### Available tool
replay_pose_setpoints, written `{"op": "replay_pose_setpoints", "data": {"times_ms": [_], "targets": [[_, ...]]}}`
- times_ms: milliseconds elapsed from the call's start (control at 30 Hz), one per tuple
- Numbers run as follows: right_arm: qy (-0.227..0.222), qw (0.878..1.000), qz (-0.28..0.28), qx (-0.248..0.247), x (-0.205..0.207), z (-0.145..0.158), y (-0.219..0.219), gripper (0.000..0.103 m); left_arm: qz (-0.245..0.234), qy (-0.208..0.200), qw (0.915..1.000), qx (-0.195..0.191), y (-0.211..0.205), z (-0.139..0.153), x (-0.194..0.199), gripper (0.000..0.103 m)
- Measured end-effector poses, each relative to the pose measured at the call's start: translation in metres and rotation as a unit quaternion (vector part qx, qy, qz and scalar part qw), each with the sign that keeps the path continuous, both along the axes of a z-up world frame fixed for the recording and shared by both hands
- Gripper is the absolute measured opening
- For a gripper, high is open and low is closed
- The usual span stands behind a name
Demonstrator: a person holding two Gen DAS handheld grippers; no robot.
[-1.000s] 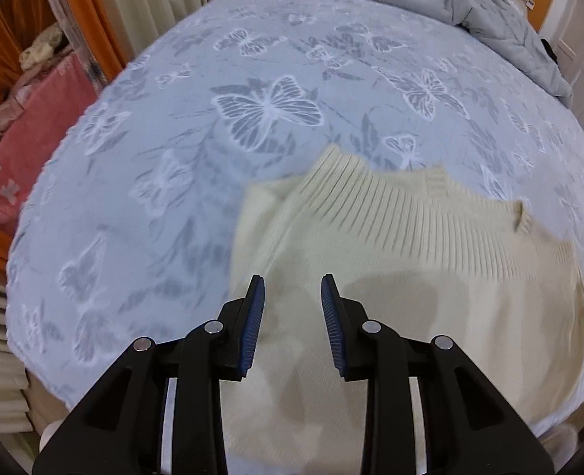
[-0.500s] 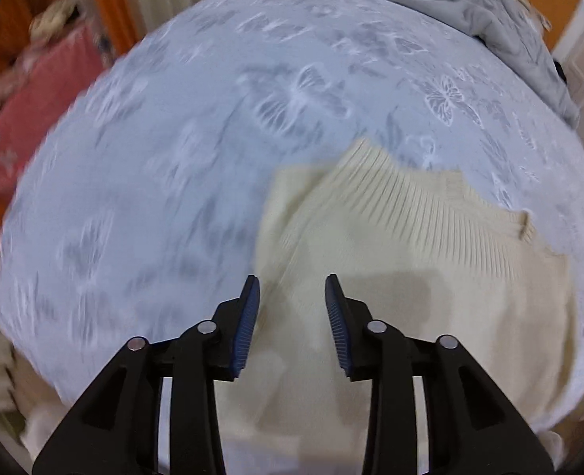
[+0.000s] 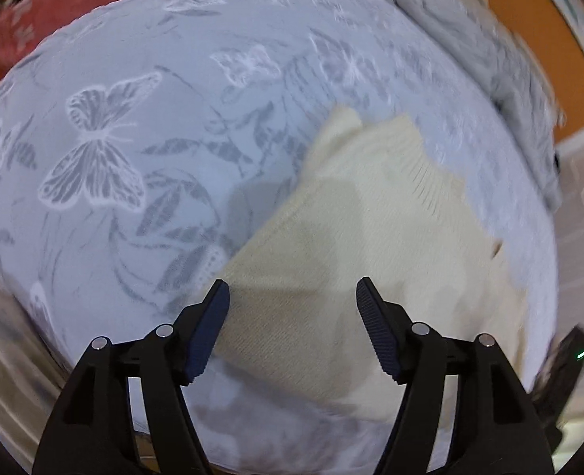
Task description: Fold small clothes
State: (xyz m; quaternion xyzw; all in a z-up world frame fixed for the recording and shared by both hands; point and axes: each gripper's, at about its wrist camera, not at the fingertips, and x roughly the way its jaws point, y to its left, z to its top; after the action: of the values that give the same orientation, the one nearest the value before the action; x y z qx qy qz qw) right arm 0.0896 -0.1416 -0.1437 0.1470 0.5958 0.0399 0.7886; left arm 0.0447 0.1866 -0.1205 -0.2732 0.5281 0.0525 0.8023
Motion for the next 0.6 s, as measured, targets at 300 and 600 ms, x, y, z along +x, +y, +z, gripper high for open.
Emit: {"op": "replay_pose_setpoints", "data": {"times_ms": [300,600], "targets": [[0.000,0.999,0.010,-0.033,-0.001,0.002,0.009,0.010,0.041,0.056,0.9973,-0.024,0.018,-0.038,-0.009,0.080],[-0.007,0.998,0.028,-0.062,0.002,0.002,0.018,0.011,-0.005,0.054,0.9983,-0.022,-0.005,-0.022,0.011,0.029]]}}
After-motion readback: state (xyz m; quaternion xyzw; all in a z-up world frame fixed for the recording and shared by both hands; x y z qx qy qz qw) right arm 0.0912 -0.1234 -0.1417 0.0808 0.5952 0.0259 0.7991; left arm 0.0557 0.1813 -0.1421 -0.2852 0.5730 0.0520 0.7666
